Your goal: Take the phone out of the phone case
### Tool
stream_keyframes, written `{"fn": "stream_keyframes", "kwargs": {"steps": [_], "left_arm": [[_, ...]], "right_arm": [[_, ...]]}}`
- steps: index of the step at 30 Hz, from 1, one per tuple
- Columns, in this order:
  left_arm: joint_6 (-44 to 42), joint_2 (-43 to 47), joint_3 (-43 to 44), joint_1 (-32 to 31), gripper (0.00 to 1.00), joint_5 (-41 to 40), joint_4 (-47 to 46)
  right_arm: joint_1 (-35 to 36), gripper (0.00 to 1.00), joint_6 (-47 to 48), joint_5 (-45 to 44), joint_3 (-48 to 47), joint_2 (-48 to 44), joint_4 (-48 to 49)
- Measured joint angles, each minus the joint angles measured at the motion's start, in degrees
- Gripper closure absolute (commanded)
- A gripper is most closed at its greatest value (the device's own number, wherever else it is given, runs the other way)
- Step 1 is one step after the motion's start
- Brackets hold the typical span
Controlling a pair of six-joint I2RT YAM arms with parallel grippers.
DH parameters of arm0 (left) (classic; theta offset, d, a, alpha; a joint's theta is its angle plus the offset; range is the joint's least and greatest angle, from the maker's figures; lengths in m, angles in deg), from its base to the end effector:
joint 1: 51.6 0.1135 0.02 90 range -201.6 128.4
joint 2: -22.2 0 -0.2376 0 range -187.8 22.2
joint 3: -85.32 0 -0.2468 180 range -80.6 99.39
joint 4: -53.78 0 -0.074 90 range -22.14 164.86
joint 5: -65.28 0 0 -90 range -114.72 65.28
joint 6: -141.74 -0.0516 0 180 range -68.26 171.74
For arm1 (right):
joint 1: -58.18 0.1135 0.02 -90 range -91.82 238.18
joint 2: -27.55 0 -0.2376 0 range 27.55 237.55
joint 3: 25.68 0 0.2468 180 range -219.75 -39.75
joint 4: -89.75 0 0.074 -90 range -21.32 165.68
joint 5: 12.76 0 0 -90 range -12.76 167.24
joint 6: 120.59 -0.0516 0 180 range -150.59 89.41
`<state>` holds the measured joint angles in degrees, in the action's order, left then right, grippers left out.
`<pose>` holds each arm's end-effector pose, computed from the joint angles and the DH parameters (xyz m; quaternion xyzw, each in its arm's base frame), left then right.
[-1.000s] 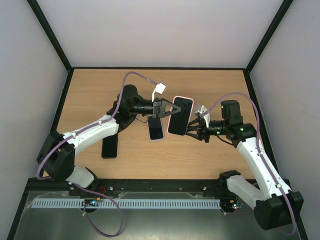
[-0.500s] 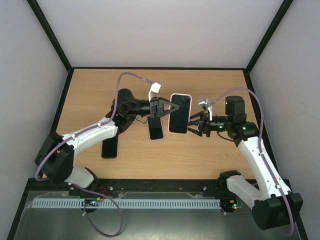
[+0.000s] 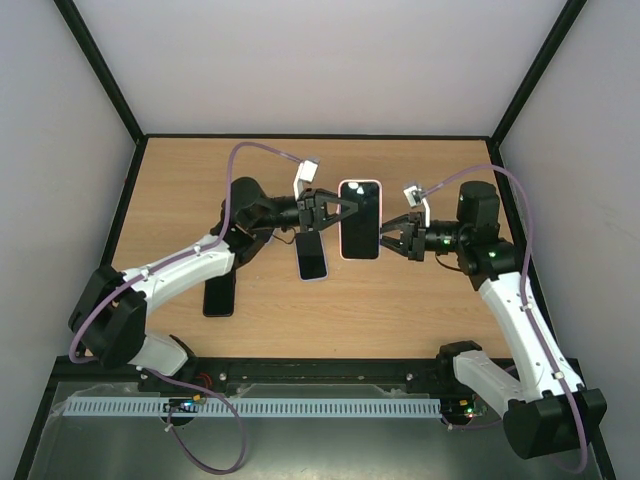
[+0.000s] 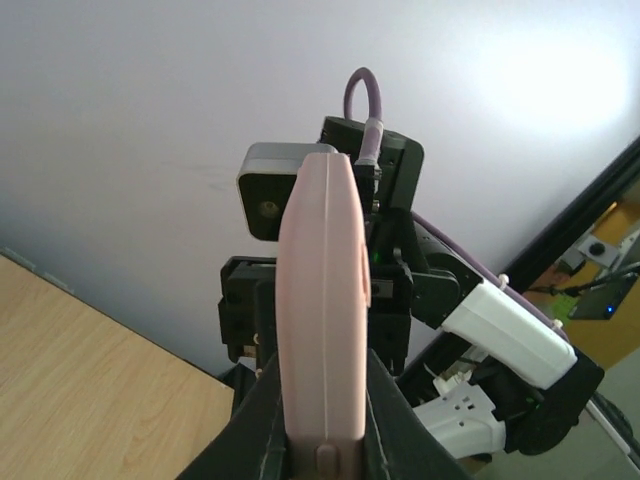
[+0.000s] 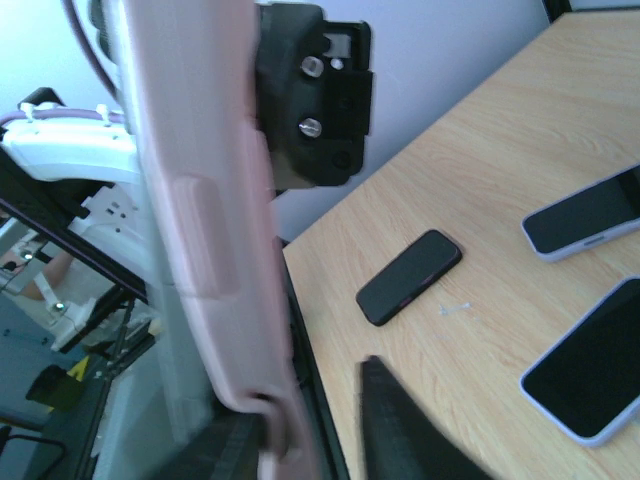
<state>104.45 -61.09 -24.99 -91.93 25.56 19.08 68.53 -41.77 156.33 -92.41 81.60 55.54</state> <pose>0.2273 -0.2451 0.3299 0.2931 0.5469 -0.7070 0.3393 0.1869 0.0856 0.3293 -0.3536 0.6401 0.5981 0.3279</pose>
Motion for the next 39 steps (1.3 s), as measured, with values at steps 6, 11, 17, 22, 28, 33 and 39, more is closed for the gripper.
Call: {"fn": "stream_keyframes", "kwargs": {"steps": [6,11,17,22,28,33,39], "left_arm": [[0.2,0.1,0.7,2.2,0.57,-0.6,3.0],[-2.9,-0.1,1.4,4.4,0.32,-2.7,14.0],[-10.3,2.4,3.3,4.3,0.25,-13.5,28.1],[-16.3,5.9,3.3,2.1,0.27,-24.9,37.0],[-22.0,6.1,3.2,-4.4,0.31,-32.7,42.9],[-28.8,3.9,3.3,-13.6,0.32,-42.1,45.2],[-35.9,-1.5,3.3,-23.3,0.26,-56.8,45.9]], "right_arm": [[-0.2,0.98,-3.2,-1.3,-0.2,-0.3,0.3],[-0.6,0.98,-6.5,-9.6,-0.2,-3.1,-0.4],[-0.6,0.98,-8.0,-20.3,-0.1,-3.6,-5.9],[-0.6,0.98,-8.1,-30.4,1.6,-3.5,-10.5],[-0.7,0.98,-7.9,-42.9,2.7,-1.7,-16.0],[-0.7,0.98,-9.8,-52.4,3.2,-0.5,-17.9],[-0.8,0.98,-13.2,-60.3,3.4,2.7,-18.9]]}}
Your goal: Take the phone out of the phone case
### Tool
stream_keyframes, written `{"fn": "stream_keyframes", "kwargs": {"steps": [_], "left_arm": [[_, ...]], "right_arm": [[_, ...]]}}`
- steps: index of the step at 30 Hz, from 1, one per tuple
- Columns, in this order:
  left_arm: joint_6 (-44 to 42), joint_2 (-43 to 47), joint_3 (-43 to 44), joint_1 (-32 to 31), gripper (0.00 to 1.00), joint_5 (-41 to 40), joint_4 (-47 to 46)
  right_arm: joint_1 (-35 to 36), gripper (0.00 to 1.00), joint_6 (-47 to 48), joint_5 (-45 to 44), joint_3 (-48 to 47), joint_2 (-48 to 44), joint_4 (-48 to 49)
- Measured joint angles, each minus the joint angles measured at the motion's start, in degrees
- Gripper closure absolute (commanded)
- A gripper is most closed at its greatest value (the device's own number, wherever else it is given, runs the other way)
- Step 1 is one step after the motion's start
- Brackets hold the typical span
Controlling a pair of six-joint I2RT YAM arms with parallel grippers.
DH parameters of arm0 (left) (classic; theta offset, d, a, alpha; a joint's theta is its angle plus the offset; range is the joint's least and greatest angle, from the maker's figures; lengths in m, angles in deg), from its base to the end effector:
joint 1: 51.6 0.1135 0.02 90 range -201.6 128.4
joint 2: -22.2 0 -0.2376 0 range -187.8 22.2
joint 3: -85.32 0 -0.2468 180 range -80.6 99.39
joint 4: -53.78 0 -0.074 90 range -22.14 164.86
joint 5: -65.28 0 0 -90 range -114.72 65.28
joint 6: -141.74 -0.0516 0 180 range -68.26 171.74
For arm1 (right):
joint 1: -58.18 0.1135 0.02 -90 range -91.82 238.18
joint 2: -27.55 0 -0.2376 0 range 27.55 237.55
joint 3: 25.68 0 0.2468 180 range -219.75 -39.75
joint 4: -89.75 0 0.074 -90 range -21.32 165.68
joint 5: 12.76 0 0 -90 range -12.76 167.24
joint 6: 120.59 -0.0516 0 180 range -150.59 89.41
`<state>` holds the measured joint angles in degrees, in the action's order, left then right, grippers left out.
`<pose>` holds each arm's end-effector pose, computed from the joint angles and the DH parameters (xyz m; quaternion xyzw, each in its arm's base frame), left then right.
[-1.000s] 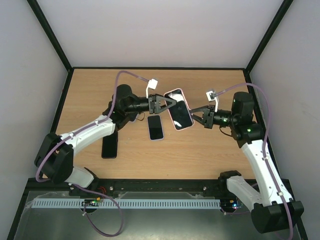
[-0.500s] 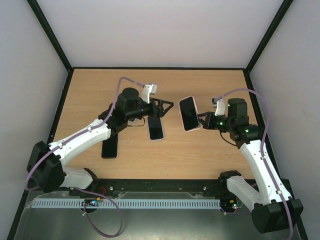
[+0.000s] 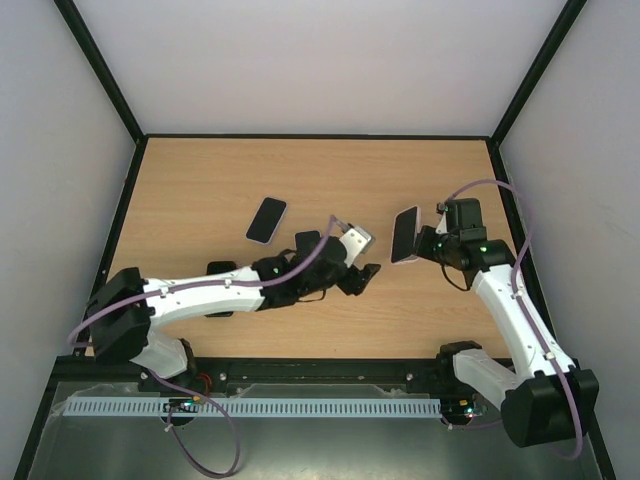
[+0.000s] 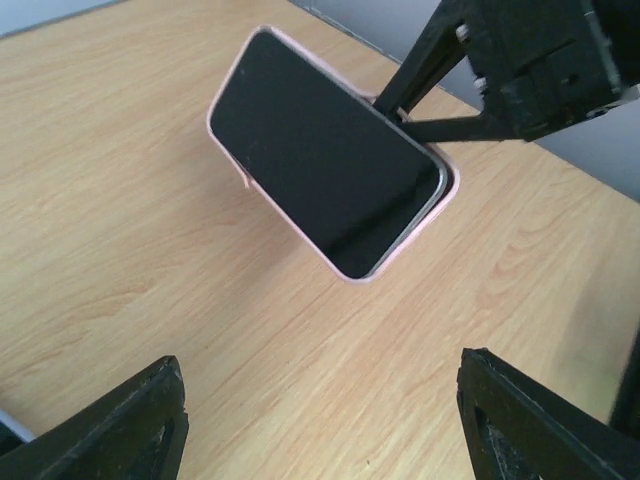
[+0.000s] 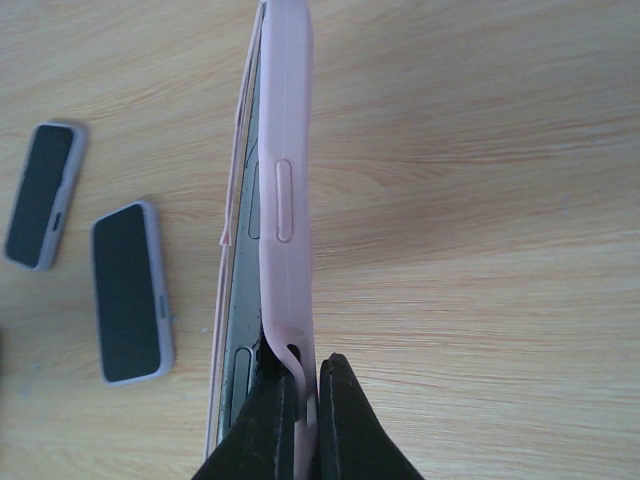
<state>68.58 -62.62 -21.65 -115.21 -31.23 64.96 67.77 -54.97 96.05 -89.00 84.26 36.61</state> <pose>0.1632 -0.3158 0.2508 0.3016 0.7765 -0.3199 0.4515 0.2134 0.0529 0.2514 0.0579 0.9166 0.2519 0.3051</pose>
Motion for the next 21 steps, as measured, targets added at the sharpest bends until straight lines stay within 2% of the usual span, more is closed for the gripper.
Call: {"fn": "stream_keyframes", "kwargs": {"steps": [4,9,16,21], "left_arm": [[-5.2,-2.9,-0.2,-4.7,0.27,-8.9,-5.1],[-10.2,-7.2,-2.3,-7.3,0.31,-15.6,-16.2],[-15.1,-15.8,-4.0,-7.5,0.28,-17.9,-27.4],[-18.0,-19.8,-4.0,-6.8,0.31,-17.1,-32.2]], "right_arm": [[-0.2,0.98,-1.9,-2.3,1.9,1.9,0.2],[-0.2,0.98,-3.0,-2.9,6.1,5.2,1.9],[-0.2,0.98,-3.1,-3.6,7.1,11.0,6.2],[-0.2,0.98,-2.8,-3.6,9.0,14.0,11.5]]}}
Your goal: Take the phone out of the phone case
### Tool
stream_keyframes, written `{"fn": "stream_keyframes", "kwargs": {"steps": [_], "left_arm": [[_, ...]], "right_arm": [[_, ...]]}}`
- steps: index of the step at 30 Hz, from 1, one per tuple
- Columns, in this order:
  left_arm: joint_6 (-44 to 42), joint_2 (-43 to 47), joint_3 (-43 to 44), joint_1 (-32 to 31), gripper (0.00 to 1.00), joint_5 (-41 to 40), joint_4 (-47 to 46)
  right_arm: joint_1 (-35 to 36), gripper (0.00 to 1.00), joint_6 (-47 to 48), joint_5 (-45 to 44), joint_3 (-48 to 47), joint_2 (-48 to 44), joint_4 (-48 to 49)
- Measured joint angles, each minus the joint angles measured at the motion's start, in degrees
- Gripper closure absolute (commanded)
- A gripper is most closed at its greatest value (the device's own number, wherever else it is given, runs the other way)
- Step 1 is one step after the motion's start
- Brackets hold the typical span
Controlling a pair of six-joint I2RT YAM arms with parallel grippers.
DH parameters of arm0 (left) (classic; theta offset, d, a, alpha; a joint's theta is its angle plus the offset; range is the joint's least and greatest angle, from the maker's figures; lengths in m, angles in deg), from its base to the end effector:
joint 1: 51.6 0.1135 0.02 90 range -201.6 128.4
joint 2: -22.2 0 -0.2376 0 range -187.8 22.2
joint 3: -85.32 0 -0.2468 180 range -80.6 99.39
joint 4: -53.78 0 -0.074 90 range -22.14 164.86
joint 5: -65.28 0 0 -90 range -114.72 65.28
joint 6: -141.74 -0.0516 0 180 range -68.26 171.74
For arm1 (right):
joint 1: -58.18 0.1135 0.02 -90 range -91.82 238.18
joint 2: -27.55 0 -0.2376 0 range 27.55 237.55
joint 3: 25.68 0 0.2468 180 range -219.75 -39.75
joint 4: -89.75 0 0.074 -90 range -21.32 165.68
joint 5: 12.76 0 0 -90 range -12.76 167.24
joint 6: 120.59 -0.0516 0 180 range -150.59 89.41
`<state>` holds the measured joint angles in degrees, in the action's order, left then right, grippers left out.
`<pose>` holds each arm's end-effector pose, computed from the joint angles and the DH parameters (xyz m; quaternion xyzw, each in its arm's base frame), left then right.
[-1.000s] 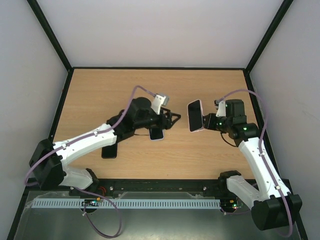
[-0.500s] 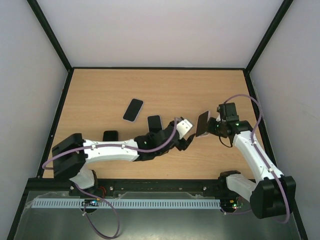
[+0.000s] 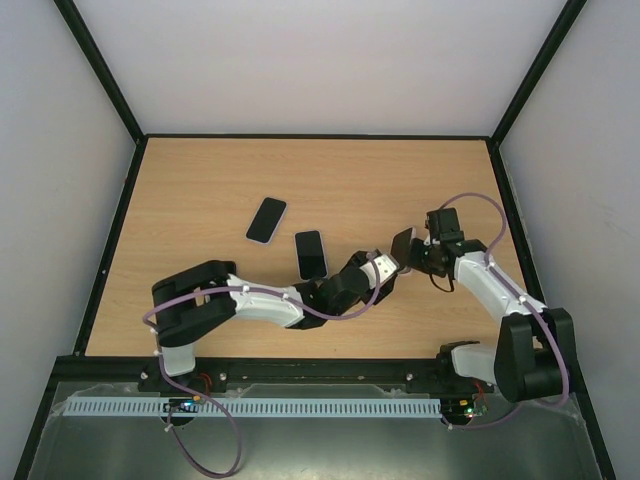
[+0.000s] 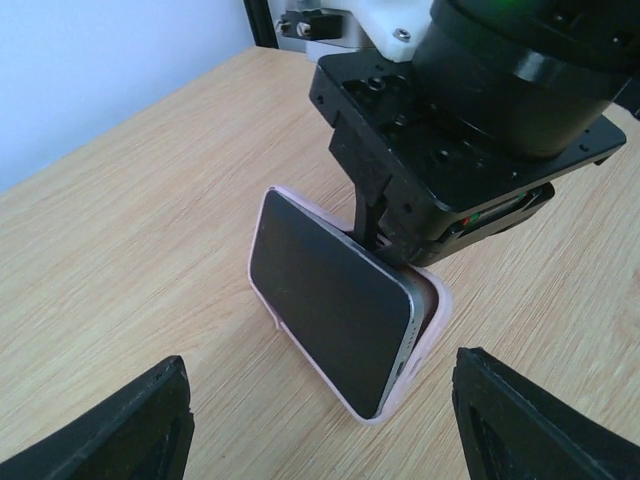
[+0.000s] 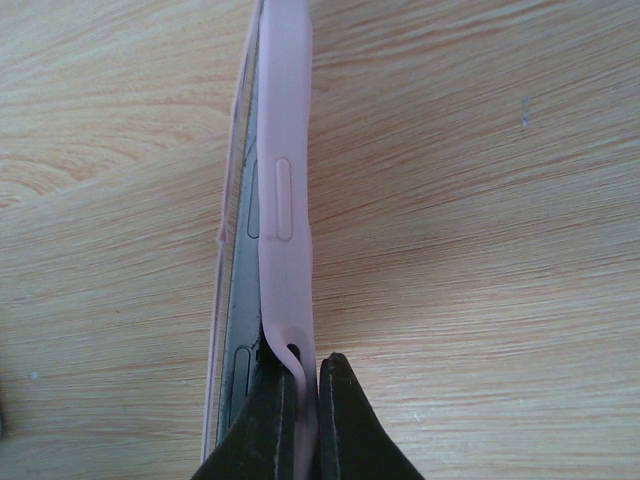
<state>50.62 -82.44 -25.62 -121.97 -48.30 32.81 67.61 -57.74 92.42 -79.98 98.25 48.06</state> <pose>0.1532 -0.3681 0.1692 0.3511 0.7017 -0.2071 0.5844 0.2382 0.0533 0.1630 0.1109 0.9473 0.2061 0.2189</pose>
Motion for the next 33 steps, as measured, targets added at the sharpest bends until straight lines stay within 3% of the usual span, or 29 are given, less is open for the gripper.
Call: {"fn": "stream_keyframes", "kwargs": {"steps": [7,12,18,33], "left_arm": [[-3.8,-4.8,-0.2,0.7,0.38,1.7,-4.6],[-6.8,-8.6,0.1,0.6,0.36,1.0,-5.8],[-9.6,-12.7,3.2,0.0,0.33,-0.6,-6.4],[-12.0,-18.4,8.7,-0.2,0.46,-6.3,-9.1]], "right_arm": [[0.0,0.98,1.2,0.7,6.3,-0.1,9.2],[0.0,0.98,1.7,1.1,6.9,-0.1,11.8],[-0.1,0.98,2.3,1.7,7.0,0.2,13.0],[-1.7,0.98,2.3,4.8,7.0,0.1,13.4]]}}
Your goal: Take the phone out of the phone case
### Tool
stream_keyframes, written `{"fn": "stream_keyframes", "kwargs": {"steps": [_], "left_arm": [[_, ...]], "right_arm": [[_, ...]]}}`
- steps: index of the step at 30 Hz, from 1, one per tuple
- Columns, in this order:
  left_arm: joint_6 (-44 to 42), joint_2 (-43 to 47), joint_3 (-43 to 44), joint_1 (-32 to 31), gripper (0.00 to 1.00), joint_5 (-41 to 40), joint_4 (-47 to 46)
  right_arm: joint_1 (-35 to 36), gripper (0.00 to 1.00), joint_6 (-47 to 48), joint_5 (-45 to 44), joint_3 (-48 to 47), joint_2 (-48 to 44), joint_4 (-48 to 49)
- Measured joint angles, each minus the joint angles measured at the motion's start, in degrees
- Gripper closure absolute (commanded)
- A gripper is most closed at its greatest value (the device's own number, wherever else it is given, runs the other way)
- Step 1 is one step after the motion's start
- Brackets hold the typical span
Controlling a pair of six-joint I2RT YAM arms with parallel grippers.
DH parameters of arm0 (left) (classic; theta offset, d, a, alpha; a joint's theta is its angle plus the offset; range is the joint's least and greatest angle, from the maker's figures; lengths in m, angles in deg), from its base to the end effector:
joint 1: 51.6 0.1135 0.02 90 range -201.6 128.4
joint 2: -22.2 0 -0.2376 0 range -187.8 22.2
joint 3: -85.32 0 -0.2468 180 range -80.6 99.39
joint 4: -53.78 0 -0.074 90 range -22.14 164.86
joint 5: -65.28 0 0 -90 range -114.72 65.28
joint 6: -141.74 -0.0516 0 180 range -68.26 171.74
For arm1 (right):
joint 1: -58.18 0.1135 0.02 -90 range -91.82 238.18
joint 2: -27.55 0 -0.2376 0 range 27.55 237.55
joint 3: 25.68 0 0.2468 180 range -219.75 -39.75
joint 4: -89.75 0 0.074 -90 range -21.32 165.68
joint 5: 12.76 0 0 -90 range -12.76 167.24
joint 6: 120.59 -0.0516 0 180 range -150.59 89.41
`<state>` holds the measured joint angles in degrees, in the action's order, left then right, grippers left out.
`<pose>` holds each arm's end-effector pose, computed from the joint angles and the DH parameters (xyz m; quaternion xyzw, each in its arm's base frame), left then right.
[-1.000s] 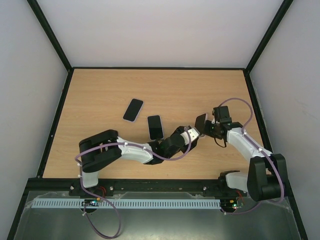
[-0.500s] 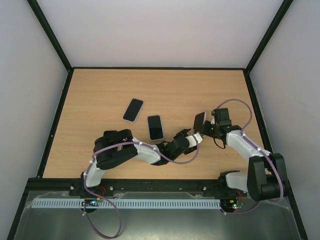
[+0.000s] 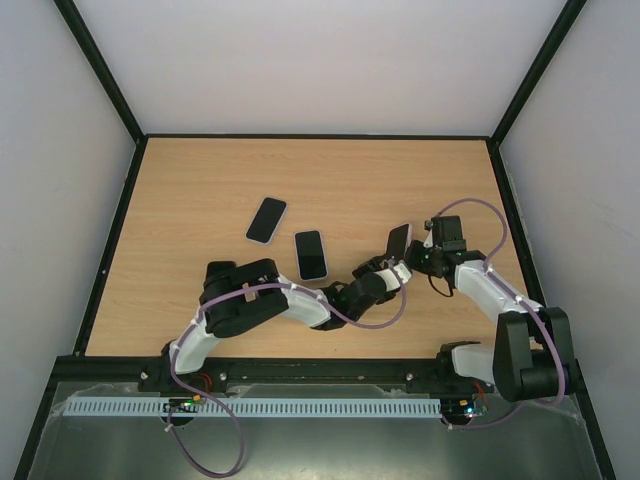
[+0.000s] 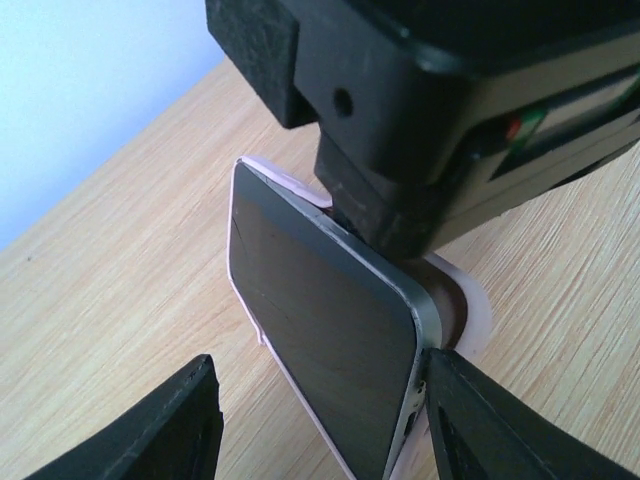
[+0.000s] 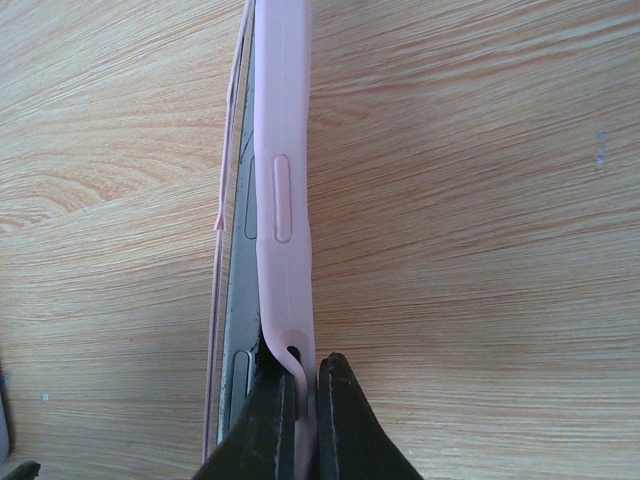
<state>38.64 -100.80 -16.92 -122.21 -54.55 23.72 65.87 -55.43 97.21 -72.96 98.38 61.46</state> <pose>0.1696 -0.4045 0.1064 0.3957 0.6760 -0.1032 0.6130 0.2394 0.0501 0.1430 0.0827 0.9288 0.2475 0.2632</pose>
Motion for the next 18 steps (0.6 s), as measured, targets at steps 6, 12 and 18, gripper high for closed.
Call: {"fn": "stream_keyframes", "kwargs": {"steps": [6,12,18], "left_arm": [[-1.6,-0.7,0.4,0.0,0.46,-1.6,-1.0],[-3.2,-2.1,1.6,-0.2,0.47,-2.7,-1.7],[-5.1,-3.7,3.2,-0.6,0.57,-5.9,-2.9]], "right_arm": [[-0.5,0.98,0.2,1.6,0.1,0.0,0.4],[-0.7,0.98,0.4,3.0,0.2,0.0,0.5],[-1.1,0.98,0.6,4.9,0.2,0.0,1.0]]}}
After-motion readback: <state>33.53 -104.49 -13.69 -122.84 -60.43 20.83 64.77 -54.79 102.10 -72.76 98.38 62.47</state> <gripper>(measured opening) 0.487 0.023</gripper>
